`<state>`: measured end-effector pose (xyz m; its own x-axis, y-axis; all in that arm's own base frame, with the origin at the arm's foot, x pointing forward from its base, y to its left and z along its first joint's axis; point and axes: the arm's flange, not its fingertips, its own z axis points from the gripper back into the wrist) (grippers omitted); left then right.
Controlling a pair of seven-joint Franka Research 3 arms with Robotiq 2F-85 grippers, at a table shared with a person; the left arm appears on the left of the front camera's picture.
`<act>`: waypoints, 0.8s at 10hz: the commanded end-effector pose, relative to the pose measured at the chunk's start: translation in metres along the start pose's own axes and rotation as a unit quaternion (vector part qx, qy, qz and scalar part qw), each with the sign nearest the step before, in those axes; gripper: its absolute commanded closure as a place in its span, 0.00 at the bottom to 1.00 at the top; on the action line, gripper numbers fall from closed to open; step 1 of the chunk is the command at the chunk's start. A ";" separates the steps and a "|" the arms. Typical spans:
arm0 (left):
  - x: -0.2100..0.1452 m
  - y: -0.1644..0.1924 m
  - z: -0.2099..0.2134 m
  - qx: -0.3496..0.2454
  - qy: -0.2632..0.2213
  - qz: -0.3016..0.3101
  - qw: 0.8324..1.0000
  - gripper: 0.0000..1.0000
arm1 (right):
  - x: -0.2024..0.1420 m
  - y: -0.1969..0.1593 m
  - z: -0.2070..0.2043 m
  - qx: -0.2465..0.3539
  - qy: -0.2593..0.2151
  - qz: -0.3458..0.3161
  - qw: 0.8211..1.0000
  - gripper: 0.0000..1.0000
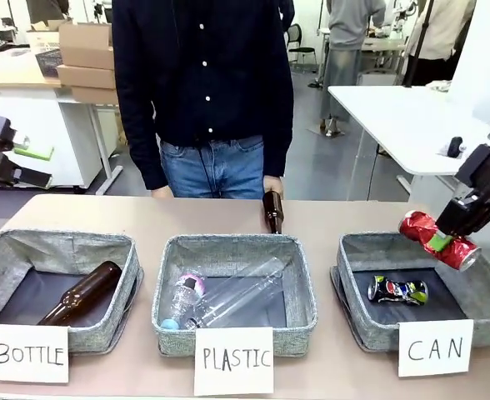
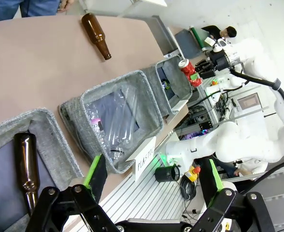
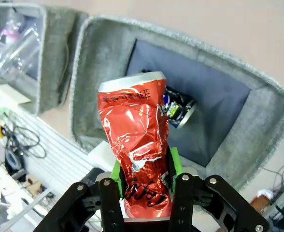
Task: Sort the can waste into the basket.
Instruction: Pick up the can waste from the table and place it in the right Fabric basket.
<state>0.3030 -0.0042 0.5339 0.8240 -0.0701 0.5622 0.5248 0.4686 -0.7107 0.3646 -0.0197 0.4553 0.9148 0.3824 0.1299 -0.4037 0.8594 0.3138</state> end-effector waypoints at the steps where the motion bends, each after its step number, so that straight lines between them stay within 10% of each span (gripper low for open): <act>1: 0.001 -0.002 0.001 -0.008 -0.003 0.001 1.000 0.00 | -0.001 -0.001 -0.003 -0.010 -0.012 0.000 1.000 0.00; 8: 0.001 -0.002 0.001 -0.008 -0.003 0.001 1.000 0.00 | 0.003 -0.008 0.000 0.040 -0.038 -0.012 0.998 0.00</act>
<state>0.3030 -0.0042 0.5339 0.8240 -0.0701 0.5622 0.5248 0.4686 -0.7107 0.3663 -0.0247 0.4557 0.9265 0.3426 0.1558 -0.3761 0.8581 0.3496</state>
